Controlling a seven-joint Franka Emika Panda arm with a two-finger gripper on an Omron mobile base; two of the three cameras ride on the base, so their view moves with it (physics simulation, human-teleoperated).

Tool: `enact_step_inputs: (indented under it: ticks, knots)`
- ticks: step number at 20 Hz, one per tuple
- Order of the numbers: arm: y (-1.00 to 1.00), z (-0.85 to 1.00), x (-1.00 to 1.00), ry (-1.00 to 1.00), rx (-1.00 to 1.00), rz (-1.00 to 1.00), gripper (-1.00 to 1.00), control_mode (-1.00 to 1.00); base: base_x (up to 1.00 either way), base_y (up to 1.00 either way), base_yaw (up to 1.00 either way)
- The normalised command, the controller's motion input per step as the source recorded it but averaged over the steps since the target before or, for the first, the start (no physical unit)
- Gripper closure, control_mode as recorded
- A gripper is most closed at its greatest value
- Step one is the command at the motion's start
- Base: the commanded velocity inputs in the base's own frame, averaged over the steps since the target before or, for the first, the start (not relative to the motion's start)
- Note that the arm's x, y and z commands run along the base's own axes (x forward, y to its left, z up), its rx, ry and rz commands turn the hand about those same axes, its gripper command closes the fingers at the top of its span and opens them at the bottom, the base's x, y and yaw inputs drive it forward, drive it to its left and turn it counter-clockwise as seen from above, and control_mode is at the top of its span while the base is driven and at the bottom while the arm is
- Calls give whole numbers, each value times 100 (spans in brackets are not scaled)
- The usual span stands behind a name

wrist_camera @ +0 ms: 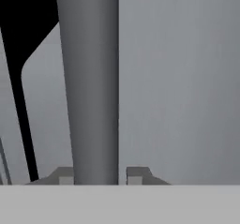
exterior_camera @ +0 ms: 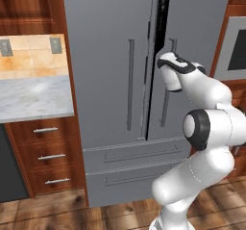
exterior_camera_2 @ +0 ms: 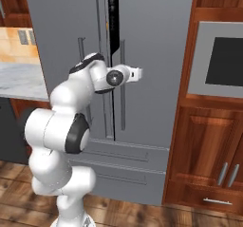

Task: Retrieve the orange and tangerine from the fridge and place them into the bowl on the dining table.

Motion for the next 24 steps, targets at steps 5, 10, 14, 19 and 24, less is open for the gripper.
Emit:
enact_step_inputs:
  ticks: [5, 10, 14, 19, 24]
  knots:
    - [-36, 27, -90, 5, 0, 0, 100, -100, 0, 0, 0]
    - [-56, 36, -96, 3, 0, 0, 100, -100, 0, 0, 0]
    - [-76, 37, -100, 1, 0, 0, 100, -100, 0, 0, 0]
    - [-74, 46, -93, 3, 0, 0, -100, -100, 0, 0, 0]
    - [-40, 68, -93, 1, -7, 1, -100, -100, 0, 0, 0]
